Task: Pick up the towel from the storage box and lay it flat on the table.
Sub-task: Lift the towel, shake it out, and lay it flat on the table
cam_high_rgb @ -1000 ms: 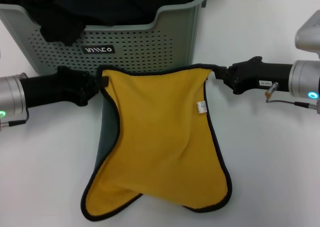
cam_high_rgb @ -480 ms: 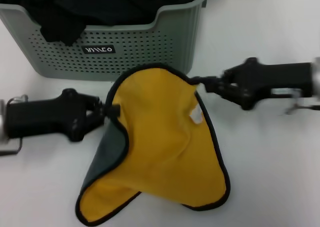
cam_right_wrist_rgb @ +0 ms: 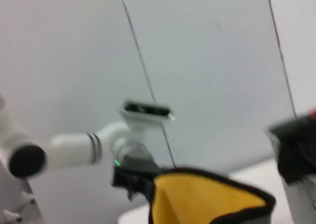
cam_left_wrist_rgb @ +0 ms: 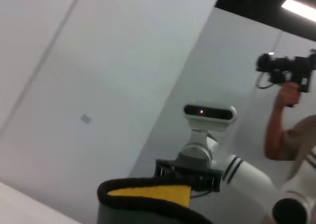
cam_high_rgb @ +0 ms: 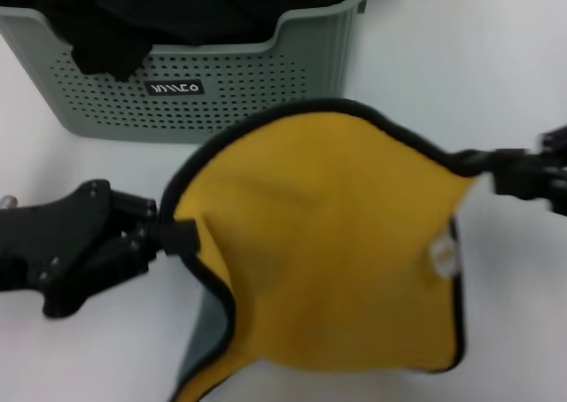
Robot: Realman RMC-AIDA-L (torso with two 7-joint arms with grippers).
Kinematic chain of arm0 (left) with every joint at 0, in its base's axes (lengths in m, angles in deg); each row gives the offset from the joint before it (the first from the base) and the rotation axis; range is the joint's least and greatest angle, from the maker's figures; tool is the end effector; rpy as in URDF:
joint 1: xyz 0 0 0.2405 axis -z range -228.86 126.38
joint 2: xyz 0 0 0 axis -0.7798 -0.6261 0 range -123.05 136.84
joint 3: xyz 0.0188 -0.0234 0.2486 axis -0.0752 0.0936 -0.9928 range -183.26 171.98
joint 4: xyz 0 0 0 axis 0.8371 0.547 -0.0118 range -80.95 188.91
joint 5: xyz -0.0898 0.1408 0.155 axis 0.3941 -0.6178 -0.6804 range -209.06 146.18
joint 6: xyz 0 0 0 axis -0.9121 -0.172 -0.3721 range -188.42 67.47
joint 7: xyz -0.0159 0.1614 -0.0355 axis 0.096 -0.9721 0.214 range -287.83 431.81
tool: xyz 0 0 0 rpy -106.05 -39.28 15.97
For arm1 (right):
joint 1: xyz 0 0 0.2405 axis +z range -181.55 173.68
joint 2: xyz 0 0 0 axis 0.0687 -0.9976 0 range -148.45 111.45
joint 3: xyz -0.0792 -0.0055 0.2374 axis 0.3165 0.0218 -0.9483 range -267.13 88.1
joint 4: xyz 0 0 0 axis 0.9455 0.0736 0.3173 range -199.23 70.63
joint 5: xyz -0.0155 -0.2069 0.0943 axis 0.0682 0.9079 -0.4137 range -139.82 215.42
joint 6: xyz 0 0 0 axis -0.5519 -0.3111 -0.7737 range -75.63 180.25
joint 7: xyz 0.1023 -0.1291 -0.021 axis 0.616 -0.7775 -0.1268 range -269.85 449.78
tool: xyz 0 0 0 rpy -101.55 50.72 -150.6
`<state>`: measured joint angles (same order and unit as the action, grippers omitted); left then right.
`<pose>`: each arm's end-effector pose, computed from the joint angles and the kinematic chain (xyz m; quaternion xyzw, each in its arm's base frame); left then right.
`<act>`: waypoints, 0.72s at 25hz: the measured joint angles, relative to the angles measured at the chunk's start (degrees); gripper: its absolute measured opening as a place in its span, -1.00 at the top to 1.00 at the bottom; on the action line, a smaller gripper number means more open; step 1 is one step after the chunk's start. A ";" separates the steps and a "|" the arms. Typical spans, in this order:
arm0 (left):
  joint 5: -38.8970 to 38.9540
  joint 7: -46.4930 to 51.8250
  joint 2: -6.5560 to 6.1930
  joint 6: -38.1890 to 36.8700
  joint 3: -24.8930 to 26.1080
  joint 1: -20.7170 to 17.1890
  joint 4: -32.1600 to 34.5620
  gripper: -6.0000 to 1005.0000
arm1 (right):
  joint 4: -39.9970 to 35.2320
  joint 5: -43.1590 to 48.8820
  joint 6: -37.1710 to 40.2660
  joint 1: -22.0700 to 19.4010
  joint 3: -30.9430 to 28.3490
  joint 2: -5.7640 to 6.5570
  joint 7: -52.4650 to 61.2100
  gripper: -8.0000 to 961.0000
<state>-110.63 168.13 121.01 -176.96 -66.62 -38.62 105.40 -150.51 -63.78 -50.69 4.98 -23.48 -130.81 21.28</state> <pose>-0.2231 0.2458 0.0522 0.8827 0.2055 0.4169 0.0703 0.1484 0.2663 0.0912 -0.9428 0.1208 0.3104 0.0163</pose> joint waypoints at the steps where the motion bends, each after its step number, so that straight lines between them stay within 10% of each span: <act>1: 1.56 0.56 -0.32 -0.07 -1.56 -0.64 1.26 0.95 | -1.61 -2.33 -0.13 -1.62 0.32 0.67 0.51 0.77; 6: 17.25 2.60 -4.28 -0.21 -13.65 -5.27 10.31 0.95 | -4.97 -14.70 -0.45 -7.64 0.66 2.31 2.31 0.76; 10: 21.10 5.14 -4.39 -0.17 -15.55 -7.08 11.29 0.95 | -1.59 -15.52 -0.69 -8.43 0.89 1.73 3.35 0.76; 18: 1.51 -3.84 -2.11 0.40 2.81 4.11 -16.28 0.94 | 23.06 -9.46 -0.41 -0.39 2.10 0.84 -6.92 0.75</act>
<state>-109.12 164.29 118.91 -176.57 -63.81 -34.52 89.12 -127.45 -73.24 -51.10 4.59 -21.38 -129.98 14.36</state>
